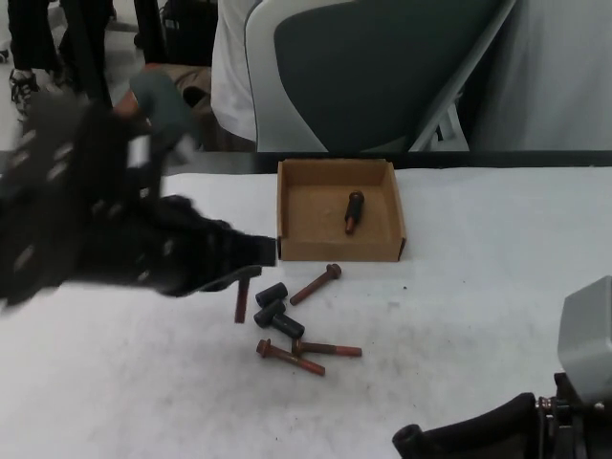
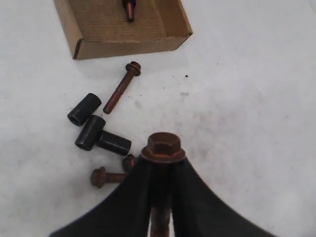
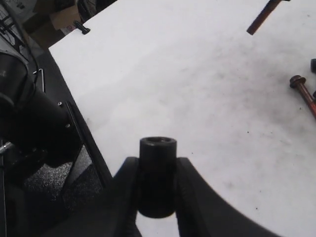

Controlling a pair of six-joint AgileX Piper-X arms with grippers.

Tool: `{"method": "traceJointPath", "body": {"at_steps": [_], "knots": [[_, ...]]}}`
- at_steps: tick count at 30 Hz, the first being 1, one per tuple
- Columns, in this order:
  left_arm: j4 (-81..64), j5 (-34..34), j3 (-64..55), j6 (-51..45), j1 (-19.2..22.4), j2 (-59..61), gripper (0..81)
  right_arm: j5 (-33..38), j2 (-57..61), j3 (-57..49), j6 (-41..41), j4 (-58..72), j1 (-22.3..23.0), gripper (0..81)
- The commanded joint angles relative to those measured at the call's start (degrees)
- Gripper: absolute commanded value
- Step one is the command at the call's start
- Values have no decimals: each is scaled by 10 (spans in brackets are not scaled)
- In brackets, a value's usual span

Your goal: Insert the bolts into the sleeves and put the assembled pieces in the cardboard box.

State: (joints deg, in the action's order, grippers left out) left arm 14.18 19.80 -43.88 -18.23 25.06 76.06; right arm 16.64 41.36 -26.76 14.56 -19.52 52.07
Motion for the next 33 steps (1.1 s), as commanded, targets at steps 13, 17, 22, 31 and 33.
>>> {"method": "traceJointPath", "body": {"at_steps": [13,17,22,31,33], "knots": [[-465,24,296,-309,2,-233,8,-76,10,59,91,134,34,3],[-504,33,317,-319,2,-233,8,-75,53,59,88,142,34,3],[-530,39,317,-319,2,-225,8,-73,132,59,89,253,32,3],[-522,74,317,-328,2,-223,8,-62,214,36,46,323,25,3],[-525,89,317,-295,8,-223,8,-60,218,26,21,323,20,3]]}}
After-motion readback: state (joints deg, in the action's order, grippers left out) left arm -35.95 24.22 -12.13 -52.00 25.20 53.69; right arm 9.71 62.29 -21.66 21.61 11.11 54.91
